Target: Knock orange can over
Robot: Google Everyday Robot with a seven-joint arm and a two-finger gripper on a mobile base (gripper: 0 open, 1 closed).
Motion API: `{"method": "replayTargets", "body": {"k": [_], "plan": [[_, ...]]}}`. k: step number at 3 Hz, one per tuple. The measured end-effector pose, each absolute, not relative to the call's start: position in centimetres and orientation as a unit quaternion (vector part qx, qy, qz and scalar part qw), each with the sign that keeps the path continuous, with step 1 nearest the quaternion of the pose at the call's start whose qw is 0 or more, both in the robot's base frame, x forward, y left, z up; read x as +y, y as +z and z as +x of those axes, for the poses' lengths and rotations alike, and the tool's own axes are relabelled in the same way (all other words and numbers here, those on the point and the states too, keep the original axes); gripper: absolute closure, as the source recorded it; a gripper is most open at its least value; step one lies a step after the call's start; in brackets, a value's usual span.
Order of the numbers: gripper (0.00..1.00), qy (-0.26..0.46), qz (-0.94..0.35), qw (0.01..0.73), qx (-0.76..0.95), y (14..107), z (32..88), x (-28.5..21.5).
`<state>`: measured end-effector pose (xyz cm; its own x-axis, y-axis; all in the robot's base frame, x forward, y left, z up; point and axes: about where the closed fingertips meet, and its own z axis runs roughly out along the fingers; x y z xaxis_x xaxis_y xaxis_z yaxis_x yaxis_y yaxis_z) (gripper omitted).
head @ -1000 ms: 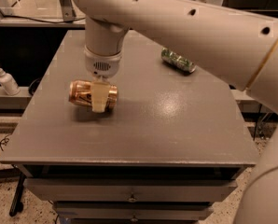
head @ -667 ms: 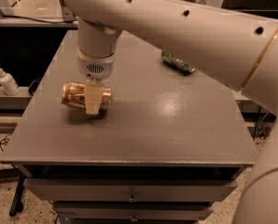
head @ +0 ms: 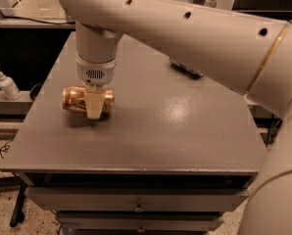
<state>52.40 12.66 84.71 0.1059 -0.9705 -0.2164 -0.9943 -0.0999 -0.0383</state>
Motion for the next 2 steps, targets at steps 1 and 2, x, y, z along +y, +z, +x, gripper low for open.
{"method": "replayTargets", "body": {"k": [1, 2], "plan": [[0.0, 0.068, -0.736, 0.089, 0.668, 84.76, 52.32, 12.38], [0.0, 0.073, -0.728, 0.104, 0.674, 85.24, 52.25, 12.06]]}}
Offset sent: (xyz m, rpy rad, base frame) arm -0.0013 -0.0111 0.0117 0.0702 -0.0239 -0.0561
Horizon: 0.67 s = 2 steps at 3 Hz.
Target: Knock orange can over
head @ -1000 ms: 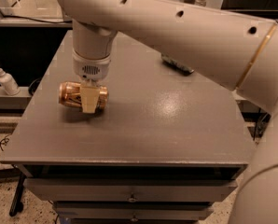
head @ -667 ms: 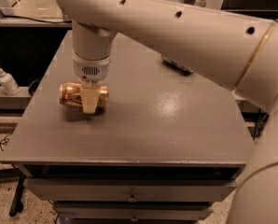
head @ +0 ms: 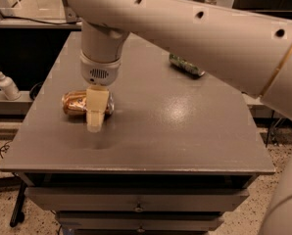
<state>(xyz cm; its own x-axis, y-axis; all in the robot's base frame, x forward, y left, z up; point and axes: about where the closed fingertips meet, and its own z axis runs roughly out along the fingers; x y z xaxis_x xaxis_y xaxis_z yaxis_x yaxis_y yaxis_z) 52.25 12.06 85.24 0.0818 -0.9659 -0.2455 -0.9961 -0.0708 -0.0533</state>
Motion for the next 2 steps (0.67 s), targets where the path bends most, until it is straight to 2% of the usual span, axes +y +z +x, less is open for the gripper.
{"method": "replayTargets", "body": {"k": [1, 2], "plan": [[0.0, 0.107, -0.705, 0.152, 0.684, 86.7, 52.3, 11.2], [0.0, 0.157, -0.663, 0.244, 0.69, 90.1, 52.6, 8.8]]}}
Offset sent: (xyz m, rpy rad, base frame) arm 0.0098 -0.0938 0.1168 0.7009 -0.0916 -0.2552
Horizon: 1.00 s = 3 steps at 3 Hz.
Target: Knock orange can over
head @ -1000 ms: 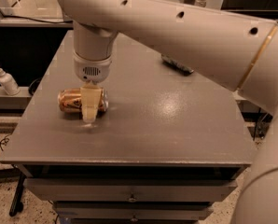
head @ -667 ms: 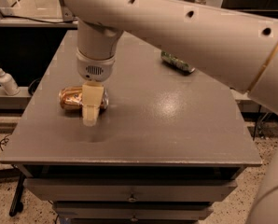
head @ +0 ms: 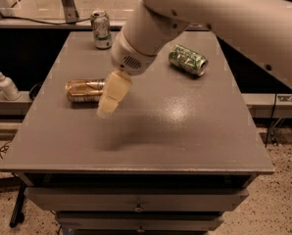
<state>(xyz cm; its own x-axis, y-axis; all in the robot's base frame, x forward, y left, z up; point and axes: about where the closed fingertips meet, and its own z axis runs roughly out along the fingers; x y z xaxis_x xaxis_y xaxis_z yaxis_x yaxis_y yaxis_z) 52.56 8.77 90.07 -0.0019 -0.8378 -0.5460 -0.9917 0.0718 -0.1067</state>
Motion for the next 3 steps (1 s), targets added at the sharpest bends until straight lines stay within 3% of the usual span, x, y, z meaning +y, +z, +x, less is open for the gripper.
{"method": "replayTargets", "body": {"k": [2, 3], "plan": [[0.0, 0.223, -0.578, 0.397, 0.678, 97.6, 51.7, 0.0], [0.0, 0.259, -0.552, 0.43, 0.666, 100.3, 50.4, -3.4]]}}
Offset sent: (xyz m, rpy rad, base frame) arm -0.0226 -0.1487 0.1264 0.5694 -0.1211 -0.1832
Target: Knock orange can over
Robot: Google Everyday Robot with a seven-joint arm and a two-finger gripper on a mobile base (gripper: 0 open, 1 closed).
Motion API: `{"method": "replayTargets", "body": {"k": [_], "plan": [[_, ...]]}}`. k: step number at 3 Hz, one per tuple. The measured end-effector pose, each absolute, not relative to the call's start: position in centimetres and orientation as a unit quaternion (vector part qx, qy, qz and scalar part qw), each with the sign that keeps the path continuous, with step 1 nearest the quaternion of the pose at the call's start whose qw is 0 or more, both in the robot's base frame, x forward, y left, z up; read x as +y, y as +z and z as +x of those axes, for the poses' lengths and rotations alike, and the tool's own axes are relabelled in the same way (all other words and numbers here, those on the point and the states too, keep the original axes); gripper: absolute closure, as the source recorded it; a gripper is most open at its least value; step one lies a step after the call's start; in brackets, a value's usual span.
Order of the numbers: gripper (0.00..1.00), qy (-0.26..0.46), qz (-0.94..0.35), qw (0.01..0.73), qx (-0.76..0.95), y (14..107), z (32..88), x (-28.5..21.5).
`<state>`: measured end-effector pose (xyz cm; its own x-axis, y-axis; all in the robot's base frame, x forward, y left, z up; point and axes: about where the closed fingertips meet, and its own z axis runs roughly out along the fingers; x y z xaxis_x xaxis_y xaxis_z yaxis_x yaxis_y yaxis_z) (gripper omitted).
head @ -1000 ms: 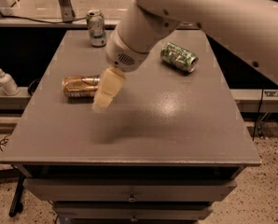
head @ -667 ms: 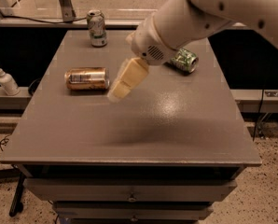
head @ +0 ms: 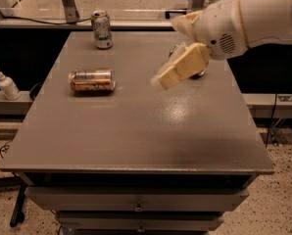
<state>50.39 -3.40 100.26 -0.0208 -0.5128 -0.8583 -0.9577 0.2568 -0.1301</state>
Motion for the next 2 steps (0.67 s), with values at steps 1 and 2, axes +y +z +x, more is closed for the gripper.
{"method": "replayTargets", "body": {"k": [1, 2], "plan": [[0.0, 0.293, -0.537, 0.449, 0.652, 101.96, 48.68, -5.8], [0.0, 0.293, -0.537, 0.449, 0.652, 101.96, 48.68, -5.79]]}}
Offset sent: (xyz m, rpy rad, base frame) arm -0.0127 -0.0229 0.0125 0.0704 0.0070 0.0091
